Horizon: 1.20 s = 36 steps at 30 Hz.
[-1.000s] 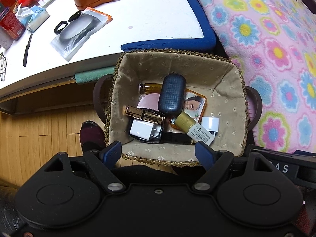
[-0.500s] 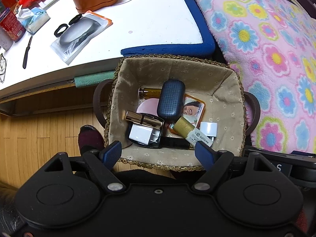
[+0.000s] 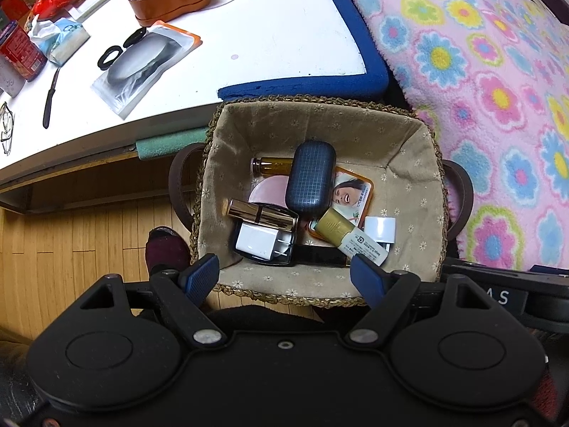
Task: Organize rigid objects
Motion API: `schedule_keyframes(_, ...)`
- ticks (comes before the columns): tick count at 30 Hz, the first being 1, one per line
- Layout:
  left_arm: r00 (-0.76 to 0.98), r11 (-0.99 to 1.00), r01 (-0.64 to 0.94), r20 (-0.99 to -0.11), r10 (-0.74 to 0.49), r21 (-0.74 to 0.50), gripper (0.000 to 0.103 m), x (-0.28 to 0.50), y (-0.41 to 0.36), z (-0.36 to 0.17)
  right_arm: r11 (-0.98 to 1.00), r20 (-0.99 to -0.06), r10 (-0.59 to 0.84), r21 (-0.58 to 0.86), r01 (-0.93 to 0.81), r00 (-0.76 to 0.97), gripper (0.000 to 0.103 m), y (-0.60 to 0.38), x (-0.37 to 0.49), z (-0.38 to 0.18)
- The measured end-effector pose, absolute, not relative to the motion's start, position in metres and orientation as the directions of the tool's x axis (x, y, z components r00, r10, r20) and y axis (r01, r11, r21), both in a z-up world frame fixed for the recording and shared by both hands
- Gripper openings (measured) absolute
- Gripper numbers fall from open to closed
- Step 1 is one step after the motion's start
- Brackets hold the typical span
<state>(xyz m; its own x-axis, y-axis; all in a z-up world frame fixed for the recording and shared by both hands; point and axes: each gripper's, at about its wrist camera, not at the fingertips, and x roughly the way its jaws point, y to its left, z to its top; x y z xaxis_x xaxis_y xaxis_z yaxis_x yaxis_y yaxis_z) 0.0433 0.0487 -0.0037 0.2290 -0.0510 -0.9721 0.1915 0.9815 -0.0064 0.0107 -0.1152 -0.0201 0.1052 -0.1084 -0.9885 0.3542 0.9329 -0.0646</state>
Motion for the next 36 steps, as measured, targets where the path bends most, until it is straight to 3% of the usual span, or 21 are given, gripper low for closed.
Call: schedule_keyframes(36,0.198,0.983,0.184,-0.98,-0.035,0.002,0.077,0.0444,0.0487,-0.0109,0.932,-0.99,-0.107,-0.067,0.357,0.092,0.103,-0.1149,0.0133,-0.0257)
